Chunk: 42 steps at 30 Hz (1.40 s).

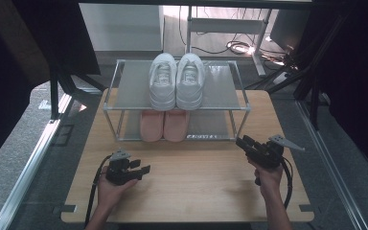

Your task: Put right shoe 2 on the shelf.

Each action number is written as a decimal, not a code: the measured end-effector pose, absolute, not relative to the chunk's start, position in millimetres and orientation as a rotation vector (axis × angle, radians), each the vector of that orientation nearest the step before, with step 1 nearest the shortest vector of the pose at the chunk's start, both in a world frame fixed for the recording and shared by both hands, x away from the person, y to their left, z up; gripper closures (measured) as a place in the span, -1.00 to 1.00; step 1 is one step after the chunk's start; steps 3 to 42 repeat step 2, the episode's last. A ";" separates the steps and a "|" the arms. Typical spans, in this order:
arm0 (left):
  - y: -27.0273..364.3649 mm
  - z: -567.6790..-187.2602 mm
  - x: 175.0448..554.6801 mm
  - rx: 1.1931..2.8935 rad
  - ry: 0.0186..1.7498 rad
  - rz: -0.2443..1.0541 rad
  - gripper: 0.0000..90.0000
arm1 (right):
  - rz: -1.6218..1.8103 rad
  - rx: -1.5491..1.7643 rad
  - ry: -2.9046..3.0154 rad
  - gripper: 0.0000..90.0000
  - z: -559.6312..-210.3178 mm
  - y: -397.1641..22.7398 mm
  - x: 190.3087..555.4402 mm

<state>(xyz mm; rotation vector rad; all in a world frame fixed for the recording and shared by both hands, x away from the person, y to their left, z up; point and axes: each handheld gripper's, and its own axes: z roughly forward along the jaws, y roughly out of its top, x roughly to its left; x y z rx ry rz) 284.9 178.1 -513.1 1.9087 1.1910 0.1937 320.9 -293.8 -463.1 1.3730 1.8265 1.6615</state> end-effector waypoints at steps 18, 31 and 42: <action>178.7 -513.1 284.9 1.907 1.191 0.196 0.02 | 1.643 1.371 1.842 0.15 -464.5 -292.6 320.9; 178.7 -513.1 284.9 1.907 1.191 0.196 0.02 | 1.643 1.371 1.842 0.15 -464.5 -292.6 320.9; 178.7 -513.1 284.9 1.907 1.191 0.196 0.02 | 1.643 1.371 1.842 0.15 -464.5 -292.6 320.9</action>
